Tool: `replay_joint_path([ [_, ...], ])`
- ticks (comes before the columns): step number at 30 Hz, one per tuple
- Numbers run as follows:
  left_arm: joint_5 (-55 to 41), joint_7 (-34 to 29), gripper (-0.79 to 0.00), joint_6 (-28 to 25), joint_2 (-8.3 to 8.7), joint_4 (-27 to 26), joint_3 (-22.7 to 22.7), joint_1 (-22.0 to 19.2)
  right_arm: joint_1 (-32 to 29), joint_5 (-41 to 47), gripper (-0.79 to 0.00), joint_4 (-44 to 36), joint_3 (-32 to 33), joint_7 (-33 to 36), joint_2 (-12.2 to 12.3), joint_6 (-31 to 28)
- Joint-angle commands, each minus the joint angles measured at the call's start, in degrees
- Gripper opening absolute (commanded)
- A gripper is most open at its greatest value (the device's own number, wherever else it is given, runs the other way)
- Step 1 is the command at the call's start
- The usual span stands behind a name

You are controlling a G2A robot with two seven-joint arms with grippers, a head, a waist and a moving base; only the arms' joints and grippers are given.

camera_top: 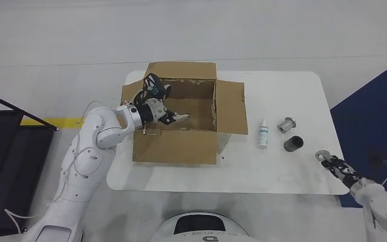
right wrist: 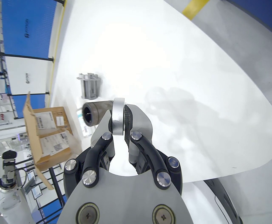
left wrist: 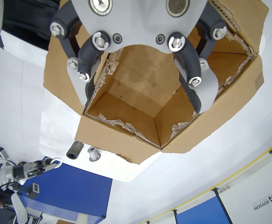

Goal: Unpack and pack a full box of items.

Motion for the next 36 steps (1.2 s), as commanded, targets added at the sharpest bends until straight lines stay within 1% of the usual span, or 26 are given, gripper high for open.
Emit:
replay_joint_path([
  [1, 0.0, 0.0, 0.000, 0.0, 0.00, 0.0, 0.0, 0.0, 1.5, -2.2, -0.785, 0.3, -2.1, 1.0, 0.1, 1.3],
  [8, 0.0, 0.0, 0.000, 0.0, 0.00, 0.0, 0.0, 0.0, 4.1, -6.0, -0.785, 1.6, -5.0, 1.6, 0.3, 3.8],
  [16, 0.0, 0.0, 0.000, 0.0, 0.00, 0.0, 0.0, 0.0, 4.9, -6.9, -0.785, 1.0, -6.2, 2.9, 0.4, 4.3],
  [20, 0.0, 0.0, 0.000, 0.0, 0.00, 0.0, 0.0, 0.0, 5.6, -8.3, -0.779, 1.3, -7.0, 3.7, 0.5, 5.6],
  [21, 0.0, 0.0, 0.000, 0.0, 0.00, 0.0, 0.0, 0.0, 5.8, -8.9, -0.760, 1.4, -7.2, 3.9, 0.6, 6.1],
  [24, 0.0, 0.0, 0.000, 0.0, 0.00, 0.0, 0.0, 0.0, 6.3, -9.7, -0.625, 1.9, -7.5, 4.3, 0.6, 6.9],
  [26, 0.0, 0.0, 0.000, 0.0, 0.00, 0.0, 0.0, 0.0, 6.5, -10.3, -0.579, 2.1, -7.4, 4.6, 0.7, 7.4],
  [27, 0.0, 0.0, 0.000, 0.0, 0.00, 0.0, 0.0, 0.0, 6.5, -10.7, -0.529, 2.0, -7.4, 4.6, 0.7, 7.7],
  [28, 0.0, 0.0, 0.000, 0.0, 0.00, 0.0, 0.0, 0.0, 6.5, -11.1, -0.514, 1.9, -7.4, 4.7, 0.8, 8.0],
  [29, 0.0, 0.0, 0.000, 0.0, 0.00, 0.0, 0.0, 0.0, 6.5, -11.4, -0.480, 1.8, -7.3, 4.9, 0.8, 8.4],
  [32, 0.0, 0.0, 0.000, 0.0, 0.00, 0.0, 0.0, 0.0, 6.2, -11.7, -0.413, 1.1, -7.0, 5.0, 0.8, 9.1],
  [36, 0.0, 0.0, 0.000, 0.0, 0.00, 0.0, 0.0, 0.0, 4.8, -11.0, -0.348, -0.9, -5.9, 4.4, 0.7, 9.8],
])
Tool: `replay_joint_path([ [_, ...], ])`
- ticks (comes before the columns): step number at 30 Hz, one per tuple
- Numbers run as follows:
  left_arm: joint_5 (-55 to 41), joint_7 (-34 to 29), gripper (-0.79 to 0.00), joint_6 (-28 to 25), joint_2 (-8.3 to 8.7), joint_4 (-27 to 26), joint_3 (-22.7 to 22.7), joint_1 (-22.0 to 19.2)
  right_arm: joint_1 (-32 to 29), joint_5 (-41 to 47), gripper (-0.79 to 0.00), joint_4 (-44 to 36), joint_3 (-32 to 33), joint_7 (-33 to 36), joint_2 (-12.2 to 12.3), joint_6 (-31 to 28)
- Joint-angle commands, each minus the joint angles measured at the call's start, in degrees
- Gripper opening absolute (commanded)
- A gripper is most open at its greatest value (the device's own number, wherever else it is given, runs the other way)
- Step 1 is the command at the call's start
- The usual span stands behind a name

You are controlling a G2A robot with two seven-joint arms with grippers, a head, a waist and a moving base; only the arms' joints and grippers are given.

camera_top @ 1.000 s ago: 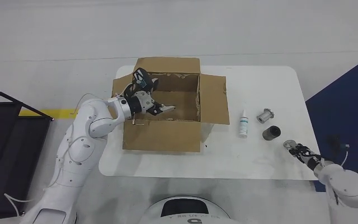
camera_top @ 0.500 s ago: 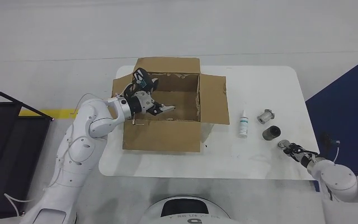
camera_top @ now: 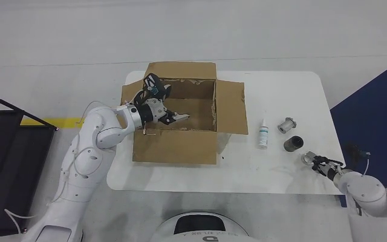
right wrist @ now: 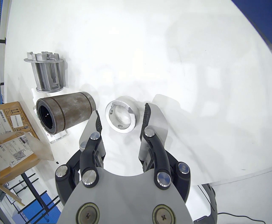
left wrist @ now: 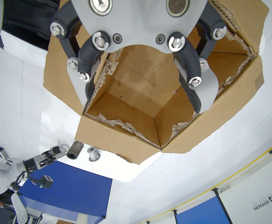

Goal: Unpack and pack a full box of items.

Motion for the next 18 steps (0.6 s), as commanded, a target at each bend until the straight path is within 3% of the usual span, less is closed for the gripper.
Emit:
replay_joint_path([
  [1, 0.0, 0.0, 0.000, 0.0, 0.00, 0.0, 0.0, 0.0, -1.0, 0.2, -0.320, -1.1, 0.7, -0.7, -0.1, 0.5],
  [5, 0.0, 0.0, 0.000, 0.0, 0.00, 0.0, 0.0, 0.0, -4.0, 2.4, -0.197, -4.1, 3.3, -3.2, -0.5, 1.0],
  [7, 0.0, 0.0, 0.000, 0.0, 0.00, 0.0, 0.0, 0.0, -6.2, 5.1, 0.000, -6.0, 5.4, -5.0, -0.9, 0.3],
  [18, 0.0, 0.0, 0.000, 0.0, 0.00, 0.0, 0.0, 0.0, -8.0, 7.5, 0.000, -7.8, 7.0, -6.9, -1.4, -0.5],
])
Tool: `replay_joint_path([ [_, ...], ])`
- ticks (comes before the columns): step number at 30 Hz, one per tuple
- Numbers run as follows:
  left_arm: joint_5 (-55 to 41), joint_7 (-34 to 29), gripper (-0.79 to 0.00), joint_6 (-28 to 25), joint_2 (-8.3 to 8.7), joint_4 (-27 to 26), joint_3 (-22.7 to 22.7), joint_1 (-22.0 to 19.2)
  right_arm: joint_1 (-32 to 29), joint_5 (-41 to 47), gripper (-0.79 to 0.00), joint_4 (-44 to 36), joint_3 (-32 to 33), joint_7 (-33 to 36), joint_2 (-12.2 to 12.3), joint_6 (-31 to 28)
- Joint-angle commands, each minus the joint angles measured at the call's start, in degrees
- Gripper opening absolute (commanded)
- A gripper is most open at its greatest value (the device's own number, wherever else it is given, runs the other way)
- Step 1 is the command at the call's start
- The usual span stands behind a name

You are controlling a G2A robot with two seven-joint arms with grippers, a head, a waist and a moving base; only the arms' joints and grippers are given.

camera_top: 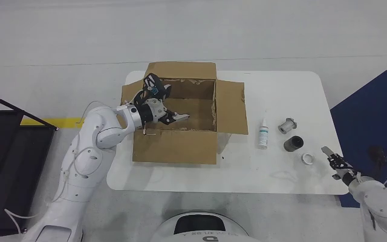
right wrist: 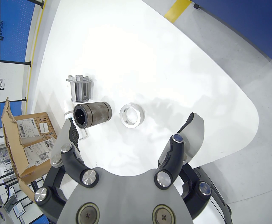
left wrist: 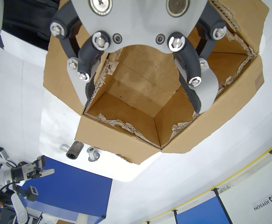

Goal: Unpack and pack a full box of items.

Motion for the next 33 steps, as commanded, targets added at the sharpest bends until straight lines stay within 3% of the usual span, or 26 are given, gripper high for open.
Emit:
replay_joint_path([
  [1, 0.0, 0.0, 0.000, 0.0, 0.00, 0.0, 0.0, 0.0, 0.0, 0.0, 0.000, 0.0, 0.0, 0.0, 0.0, 0.0],
  [19, 0.0, 0.0, 0.000, 0.0, 0.00, 0.0, 0.0, 0.0, 0.0, -0.5, 0.000, -0.2, -0.2, -0.1, 0.0, -0.3],
  [23, 0.0, 0.0, 0.000, 0.0, 0.00, 0.0, 0.0, 0.0, -0.2, -13.7, 0.000, -2.0, -4.4, -0.7, 0.5, 1.7],
  [24, 0.0, 0.0, 0.000, 0.0, 0.00, 0.0, 0.0, 0.0, 0.3, -15.3, -0.058, -1.8, -5.1, -0.2, 0.5, 3.2],
  [25, 0.0, 0.0, 0.000, 0.0, 0.00, 0.0, 0.0, 0.0, 0.7, -16.9, -0.357, -1.8, -5.7, 0.6, 0.6, 4.1],
  [26, 0.0, 0.0, 0.000, 0.0, 0.00, 0.0, 0.0, 0.0, 0.9, -18.9, -0.425, -2.0, -6.2, 1.2, 0.8, 4.3],
  [33, 0.0, 0.0, 0.000, 0.0, 0.00, 0.0, 0.0, 0.0, 2.1, -30.8, -0.443, -3.7, -11.4, 4.7, 1.1, 7.6],
])
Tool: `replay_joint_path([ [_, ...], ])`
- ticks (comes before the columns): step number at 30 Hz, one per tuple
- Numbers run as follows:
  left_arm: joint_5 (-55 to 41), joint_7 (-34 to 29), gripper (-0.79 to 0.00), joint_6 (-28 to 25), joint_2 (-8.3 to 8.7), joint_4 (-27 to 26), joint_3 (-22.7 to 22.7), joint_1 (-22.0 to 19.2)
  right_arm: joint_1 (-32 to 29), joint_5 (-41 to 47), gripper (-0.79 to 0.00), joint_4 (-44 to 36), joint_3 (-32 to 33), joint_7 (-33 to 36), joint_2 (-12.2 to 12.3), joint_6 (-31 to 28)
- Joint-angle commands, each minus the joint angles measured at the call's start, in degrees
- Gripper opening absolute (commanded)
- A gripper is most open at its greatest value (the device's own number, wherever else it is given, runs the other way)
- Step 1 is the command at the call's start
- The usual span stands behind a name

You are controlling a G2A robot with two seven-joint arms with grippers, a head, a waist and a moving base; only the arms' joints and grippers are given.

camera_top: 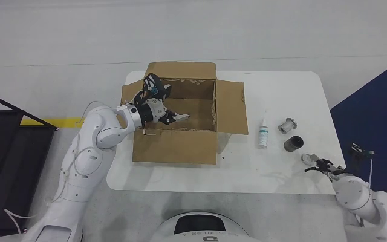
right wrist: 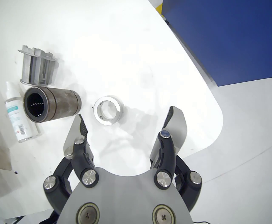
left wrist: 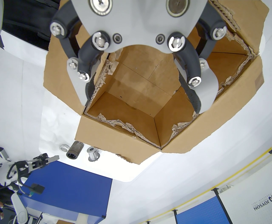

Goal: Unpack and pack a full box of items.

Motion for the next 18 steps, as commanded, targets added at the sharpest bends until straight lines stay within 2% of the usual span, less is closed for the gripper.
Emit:
replay_joint_path([
  [1, 0.0, 0.0, 0.000, 0.0, 0.00, 0.0, 0.0, 0.0, 0.5, -2.6, -0.449, -0.3, -1.3, 1.1, 0.0, 0.6],
  [18, 0.0, 0.0, 0.000, 0.0, 0.00, 0.0, 0.0, 0.0, 5.9, -14.0, -0.419, 1.7, -6.6, 9.7, 0.2, 3.5],
])
